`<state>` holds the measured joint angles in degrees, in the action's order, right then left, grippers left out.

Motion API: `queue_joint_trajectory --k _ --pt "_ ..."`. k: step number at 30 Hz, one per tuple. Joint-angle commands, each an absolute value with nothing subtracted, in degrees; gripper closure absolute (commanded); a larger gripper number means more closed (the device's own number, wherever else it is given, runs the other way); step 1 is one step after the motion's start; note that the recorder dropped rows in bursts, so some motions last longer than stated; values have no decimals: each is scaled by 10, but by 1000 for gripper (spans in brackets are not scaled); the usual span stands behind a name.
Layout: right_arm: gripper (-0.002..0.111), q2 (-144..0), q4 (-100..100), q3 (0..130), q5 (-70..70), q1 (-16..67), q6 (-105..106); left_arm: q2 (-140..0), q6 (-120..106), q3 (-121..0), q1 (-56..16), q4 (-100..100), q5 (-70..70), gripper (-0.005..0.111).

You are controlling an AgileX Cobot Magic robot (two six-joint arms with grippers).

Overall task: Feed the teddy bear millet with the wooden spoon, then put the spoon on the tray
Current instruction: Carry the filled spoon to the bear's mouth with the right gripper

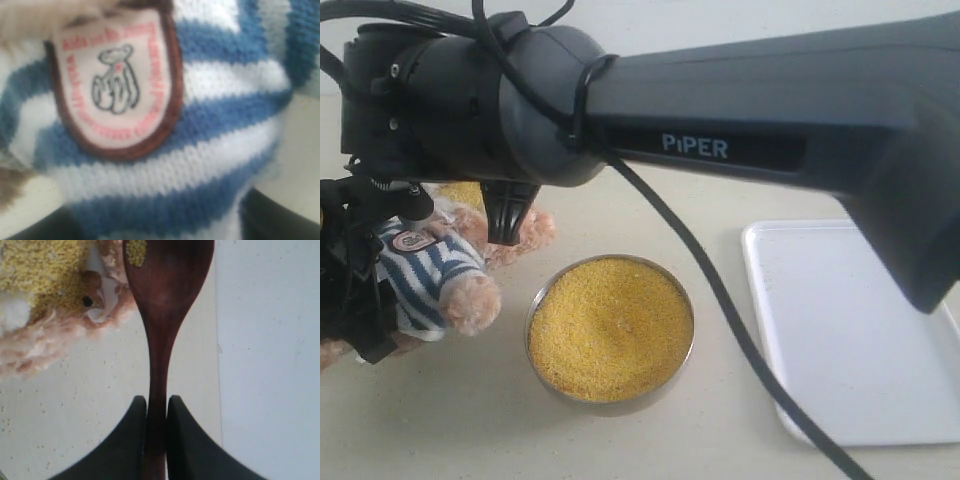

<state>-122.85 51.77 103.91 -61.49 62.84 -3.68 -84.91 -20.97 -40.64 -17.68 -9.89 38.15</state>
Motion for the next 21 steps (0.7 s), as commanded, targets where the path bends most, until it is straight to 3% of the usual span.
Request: queue_joint_trajectory --k 1,21 --pt "109 -1206 530 1039 -619 629 -47 -843 -207 -410 -180 -96 368 103" --pt "109 -1176 650 956 -617 651 -161 -843 -207 -410 -180 -96 368 103"
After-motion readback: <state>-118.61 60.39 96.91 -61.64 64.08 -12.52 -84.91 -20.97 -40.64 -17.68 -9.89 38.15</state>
